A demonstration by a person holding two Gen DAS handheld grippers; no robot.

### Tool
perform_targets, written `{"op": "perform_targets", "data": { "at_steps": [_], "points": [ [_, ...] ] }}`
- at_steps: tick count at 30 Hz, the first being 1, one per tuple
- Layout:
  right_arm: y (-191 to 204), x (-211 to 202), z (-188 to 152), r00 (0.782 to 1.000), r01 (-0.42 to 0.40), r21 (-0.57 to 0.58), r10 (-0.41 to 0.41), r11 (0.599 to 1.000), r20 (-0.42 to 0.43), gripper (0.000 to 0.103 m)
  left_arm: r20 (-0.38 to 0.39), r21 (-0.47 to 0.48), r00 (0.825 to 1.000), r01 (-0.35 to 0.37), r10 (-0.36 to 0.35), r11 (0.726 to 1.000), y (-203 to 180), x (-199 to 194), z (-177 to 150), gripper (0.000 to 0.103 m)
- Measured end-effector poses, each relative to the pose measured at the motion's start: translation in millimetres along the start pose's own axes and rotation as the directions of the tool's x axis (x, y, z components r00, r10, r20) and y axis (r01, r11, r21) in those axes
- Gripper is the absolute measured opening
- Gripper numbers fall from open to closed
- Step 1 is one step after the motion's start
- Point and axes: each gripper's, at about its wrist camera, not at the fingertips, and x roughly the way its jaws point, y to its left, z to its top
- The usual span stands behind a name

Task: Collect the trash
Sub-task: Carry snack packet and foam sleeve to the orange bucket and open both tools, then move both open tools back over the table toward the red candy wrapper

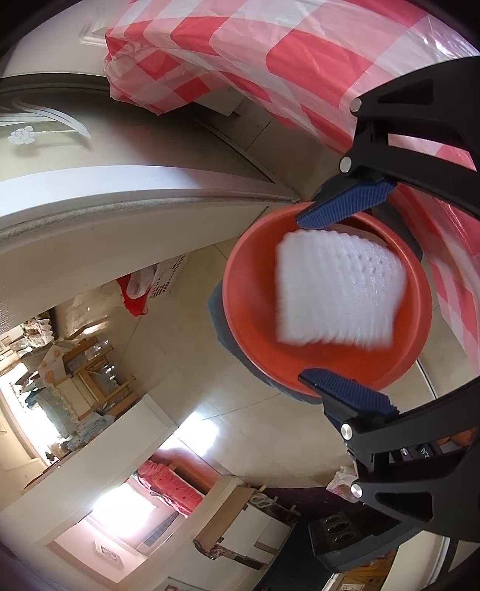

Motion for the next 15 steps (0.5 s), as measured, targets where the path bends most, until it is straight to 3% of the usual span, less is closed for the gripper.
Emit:
{"op": "perform_targets", "data": {
  "at_steps": [2,7,15],
  "points": [
    [-0.3,-5.0,-0.9,1.0,-0.003,0.002,0.003,1.0,0.016,0.083,0.0,-0.006,1.0,-0.009,0.009,1.0,1.2,-0.2,0.0,0.081],
    [-6.2,-27.9,-3.8,0.996,0.01,-0.001,-0.01,1.0,0.085,0.083,0.003,-0.028,1.0,-0.015,0.016,0.999,4.0,-2.0,-0.7,0.09],
    [-29.5,-76.7,-42.8,0.984,0.083,0.008,-0.083,0.997,0.16,0.085,-0.054,-0.087,0.998,0.007,-0.012,0.996,6.2,4.9,-6.5,0.09]
  ]
}}
